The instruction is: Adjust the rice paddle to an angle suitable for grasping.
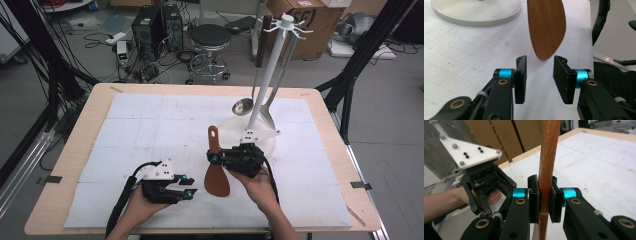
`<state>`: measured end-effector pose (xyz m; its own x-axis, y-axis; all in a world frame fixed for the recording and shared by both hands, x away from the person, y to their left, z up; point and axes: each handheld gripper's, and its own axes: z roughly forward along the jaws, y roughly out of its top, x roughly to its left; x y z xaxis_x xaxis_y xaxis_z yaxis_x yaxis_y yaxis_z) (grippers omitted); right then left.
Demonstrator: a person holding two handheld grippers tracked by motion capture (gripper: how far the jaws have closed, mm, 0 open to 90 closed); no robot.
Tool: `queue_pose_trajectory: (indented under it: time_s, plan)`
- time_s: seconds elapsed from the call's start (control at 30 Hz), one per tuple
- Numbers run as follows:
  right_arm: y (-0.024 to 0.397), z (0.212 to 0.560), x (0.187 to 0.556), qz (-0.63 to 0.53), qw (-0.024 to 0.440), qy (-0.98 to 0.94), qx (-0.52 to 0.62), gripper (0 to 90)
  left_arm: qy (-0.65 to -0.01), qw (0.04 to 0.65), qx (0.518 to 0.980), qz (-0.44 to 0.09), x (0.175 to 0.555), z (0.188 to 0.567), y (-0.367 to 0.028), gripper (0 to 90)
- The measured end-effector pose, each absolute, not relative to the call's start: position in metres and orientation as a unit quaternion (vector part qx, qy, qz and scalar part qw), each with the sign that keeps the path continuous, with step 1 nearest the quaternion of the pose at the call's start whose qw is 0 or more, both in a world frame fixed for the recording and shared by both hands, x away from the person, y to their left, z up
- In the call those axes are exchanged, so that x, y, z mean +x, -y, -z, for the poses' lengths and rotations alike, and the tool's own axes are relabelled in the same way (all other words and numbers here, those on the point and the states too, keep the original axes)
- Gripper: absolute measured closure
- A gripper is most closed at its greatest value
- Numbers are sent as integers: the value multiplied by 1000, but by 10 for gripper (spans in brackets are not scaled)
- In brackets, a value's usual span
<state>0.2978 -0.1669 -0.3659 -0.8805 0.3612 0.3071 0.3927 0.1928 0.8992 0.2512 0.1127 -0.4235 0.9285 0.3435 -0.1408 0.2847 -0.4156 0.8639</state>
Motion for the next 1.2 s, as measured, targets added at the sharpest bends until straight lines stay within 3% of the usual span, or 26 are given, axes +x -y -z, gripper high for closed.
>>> queue_pose_trajectory:
  time_s: [0.77, 1.2]
  plan:
    - [203, 330, 314, 598, -29, 760, -253, 821, -222, 521, 822, -54, 262, 419, -140, 495]
    - [215, 308, 319, 607, -44, 753, -249, 821, -249, 518, 816, -62, 265, 419, -151, 362]
